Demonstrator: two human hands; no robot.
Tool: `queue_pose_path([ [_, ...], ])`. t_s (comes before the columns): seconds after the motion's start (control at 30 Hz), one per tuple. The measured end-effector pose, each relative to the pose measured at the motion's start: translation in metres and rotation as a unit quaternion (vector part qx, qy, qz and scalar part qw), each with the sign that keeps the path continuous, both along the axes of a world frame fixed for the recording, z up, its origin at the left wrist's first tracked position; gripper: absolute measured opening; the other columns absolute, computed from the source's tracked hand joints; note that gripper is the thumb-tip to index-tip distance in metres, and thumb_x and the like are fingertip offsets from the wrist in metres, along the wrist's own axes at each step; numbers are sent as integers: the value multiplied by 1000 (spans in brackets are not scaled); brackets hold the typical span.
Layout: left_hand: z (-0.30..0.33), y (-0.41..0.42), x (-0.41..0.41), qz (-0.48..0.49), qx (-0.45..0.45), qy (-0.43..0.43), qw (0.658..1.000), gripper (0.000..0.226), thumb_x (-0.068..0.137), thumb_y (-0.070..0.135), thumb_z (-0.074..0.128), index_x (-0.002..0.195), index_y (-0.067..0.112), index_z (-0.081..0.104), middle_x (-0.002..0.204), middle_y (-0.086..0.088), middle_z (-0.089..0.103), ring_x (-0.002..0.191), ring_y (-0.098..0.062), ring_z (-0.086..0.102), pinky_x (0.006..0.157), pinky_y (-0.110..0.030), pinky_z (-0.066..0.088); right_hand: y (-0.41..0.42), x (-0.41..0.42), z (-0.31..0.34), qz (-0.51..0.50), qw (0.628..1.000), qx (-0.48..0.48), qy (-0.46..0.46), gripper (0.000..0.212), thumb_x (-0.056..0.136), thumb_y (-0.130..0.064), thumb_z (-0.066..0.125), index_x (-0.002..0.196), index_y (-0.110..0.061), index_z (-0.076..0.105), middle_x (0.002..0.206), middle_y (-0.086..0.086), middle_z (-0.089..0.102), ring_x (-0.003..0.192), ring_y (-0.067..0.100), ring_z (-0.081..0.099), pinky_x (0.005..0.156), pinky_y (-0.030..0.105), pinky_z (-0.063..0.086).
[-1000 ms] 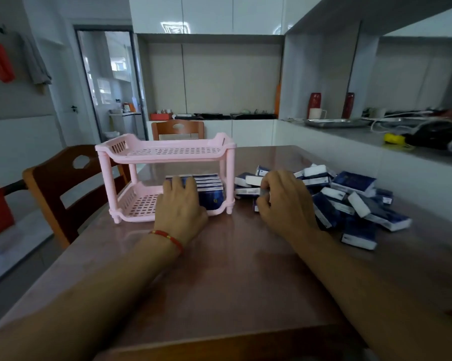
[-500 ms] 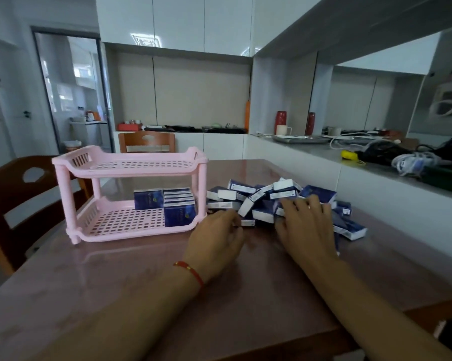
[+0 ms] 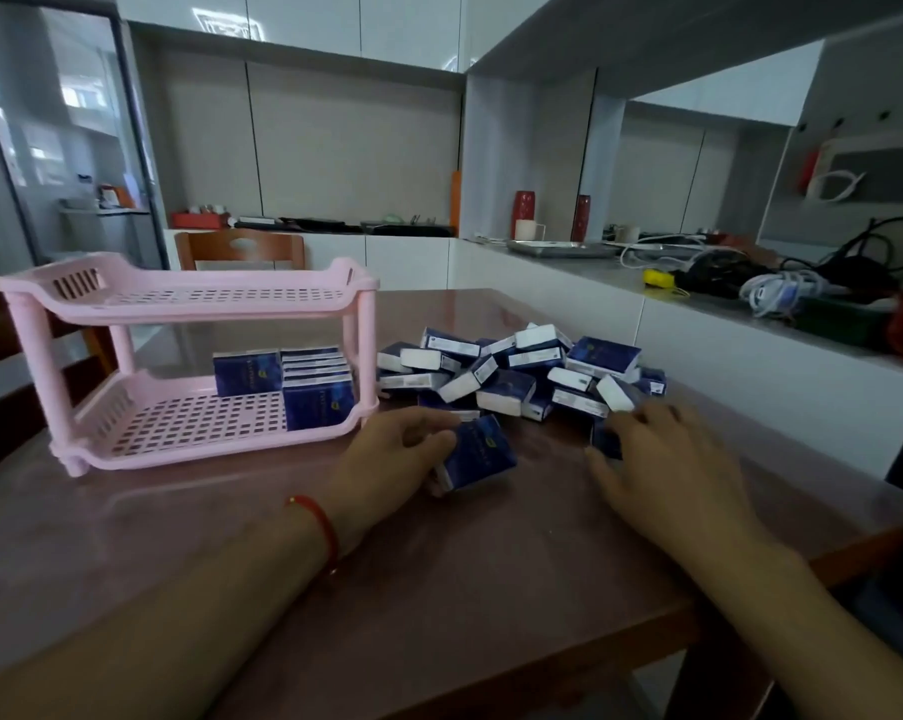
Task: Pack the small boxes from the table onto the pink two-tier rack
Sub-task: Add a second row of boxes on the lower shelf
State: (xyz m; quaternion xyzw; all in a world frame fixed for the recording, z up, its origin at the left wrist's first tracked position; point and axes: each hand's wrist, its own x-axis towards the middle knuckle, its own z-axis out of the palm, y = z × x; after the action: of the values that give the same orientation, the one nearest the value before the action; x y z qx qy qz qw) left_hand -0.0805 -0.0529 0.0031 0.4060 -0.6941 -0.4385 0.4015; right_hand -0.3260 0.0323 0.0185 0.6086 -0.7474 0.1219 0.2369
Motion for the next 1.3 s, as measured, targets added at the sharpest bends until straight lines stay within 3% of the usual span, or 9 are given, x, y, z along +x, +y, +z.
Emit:
queue_pose_path([
  [0.23,7,11,-2,36,20,62,997,28,94,0,58,119,10,68,100,-12,74,71,-18,72,61,-29,61,17,8,-11,134,973,14,-190,28,83,-45,75,102,-33,57,111,-8,54,96,10,53,80,27,49],
  [0.43,10,12,0,60,8,88,994,33,91,-5,57,116,11,71,101,-6,76,89,-16,72,74,-41,63,23,10,-4,290,919,-31,-264,44,78,-27,83,114,-34,58,117,-18,55,110,-1,55,96,25,50],
  [0.6,12,14,1,57,18,123,991,32,90,-9,56,103,14,73,80,3,78,75,-12,74,70,-36,64,20,17,1,359,879,-49,-311,50,81,-15,81,124,-29,59,126,-17,57,120,1,57,101,18,47],
  [0.8,15,18,2,47,56,177,982,32,87,-14,54,110,2,70,97,-19,75,84,-29,73,72,-41,64,-13,48,13,320,748,9,-581,31,97,-13,61,123,-27,65,115,-5,70,105,8,68,89,31,58],
  [0.93,18,12,8,69,71,208,973,29,87,-15,54,109,0,66,99,-21,72,85,-31,73,70,-40,64,-39,75,22,299,592,46,-747,28,106,-10,38,112,-7,66,109,22,71,87,33,74,73,46,63],
  [1.0,19,10,10,77,71,225,969,29,88,-14,54,109,2,66,103,-21,72,92,-34,73,72,-41,63,-50,87,20,284,645,37,-709,30,107,-16,39,106,-6,67,107,20,71,81,27,75,67,40,63],
  [1.1,21,11,10,74,78,252,962,33,85,-15,57,115,0,60,103,-22,70,93,-34,72,74,-41,63,-69,102,2,227,813,-35,-535,35,105,-28,38,96,-15,69,95,10,72,79,21,71,70,45,60],
  [1.17,21,14,9,65,73,235,967,39,83,-9,67,118,3,55,105,-18,69,91,-28,73,72,-36,63,-74,111,-7,224,845,-74,-479,34,103,-31,34,91,-18,64,86,6,68,77,23,68,72,51,58],
  [1.3,16,11,16,102,-30,74,992,50,78,5,81,117,18,53,99,1,64,80,-5,66,65,-15,56,-68,114,-13,260,865,-59,-424,19,104,-18,40,99,-17,58,75,-3,66,58,8,66,53,25,52],
])
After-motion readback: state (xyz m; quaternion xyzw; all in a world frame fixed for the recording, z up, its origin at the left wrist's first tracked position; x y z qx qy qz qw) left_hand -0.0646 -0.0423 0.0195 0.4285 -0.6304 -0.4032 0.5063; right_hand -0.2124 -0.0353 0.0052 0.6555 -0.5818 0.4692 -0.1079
